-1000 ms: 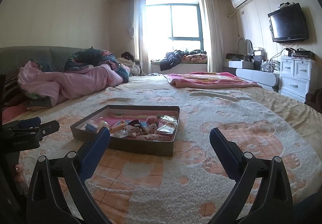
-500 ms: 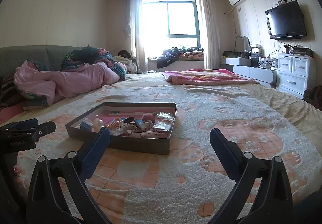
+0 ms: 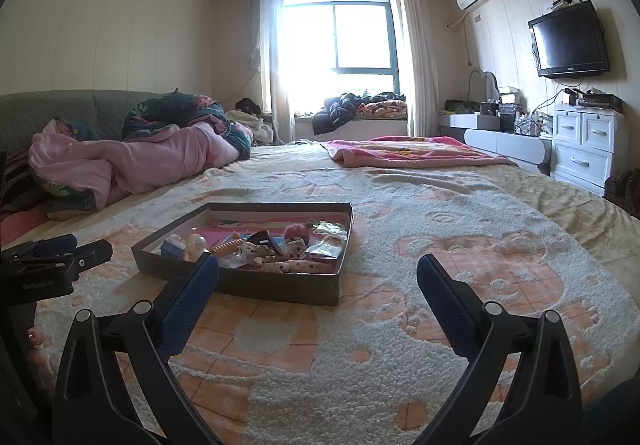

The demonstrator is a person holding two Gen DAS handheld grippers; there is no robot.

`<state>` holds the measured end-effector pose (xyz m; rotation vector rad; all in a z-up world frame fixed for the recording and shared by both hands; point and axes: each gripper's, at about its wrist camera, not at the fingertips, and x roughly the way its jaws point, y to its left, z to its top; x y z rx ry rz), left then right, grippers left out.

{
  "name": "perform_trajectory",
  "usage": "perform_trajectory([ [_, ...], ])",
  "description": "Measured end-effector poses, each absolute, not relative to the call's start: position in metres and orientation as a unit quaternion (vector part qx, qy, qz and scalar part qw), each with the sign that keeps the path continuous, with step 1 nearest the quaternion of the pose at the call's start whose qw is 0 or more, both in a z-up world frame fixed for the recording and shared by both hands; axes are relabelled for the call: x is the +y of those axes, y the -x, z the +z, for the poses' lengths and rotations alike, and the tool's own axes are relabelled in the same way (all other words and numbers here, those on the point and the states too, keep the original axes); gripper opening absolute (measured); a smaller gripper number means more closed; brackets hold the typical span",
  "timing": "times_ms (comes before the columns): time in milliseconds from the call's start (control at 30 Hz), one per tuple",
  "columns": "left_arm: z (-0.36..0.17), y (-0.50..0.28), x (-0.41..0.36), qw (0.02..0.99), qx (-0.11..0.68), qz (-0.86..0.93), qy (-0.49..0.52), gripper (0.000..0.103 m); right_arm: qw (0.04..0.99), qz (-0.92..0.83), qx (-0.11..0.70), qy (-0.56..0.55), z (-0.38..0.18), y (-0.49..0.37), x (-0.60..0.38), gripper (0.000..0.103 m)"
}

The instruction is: Organize jewelry

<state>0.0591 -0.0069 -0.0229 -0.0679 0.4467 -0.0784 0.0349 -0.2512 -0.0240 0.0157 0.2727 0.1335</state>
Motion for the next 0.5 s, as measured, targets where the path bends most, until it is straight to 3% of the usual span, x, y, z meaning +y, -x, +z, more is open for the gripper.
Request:
perform_trajectory([
  [500,-0.0234,-0.0594,-0.0069,0.974,0.222,-0.038,0.033,0.092,0.988,0.068,0.139,-0.006,-0.0256,-0.0347,-0.2475,0.097],
])
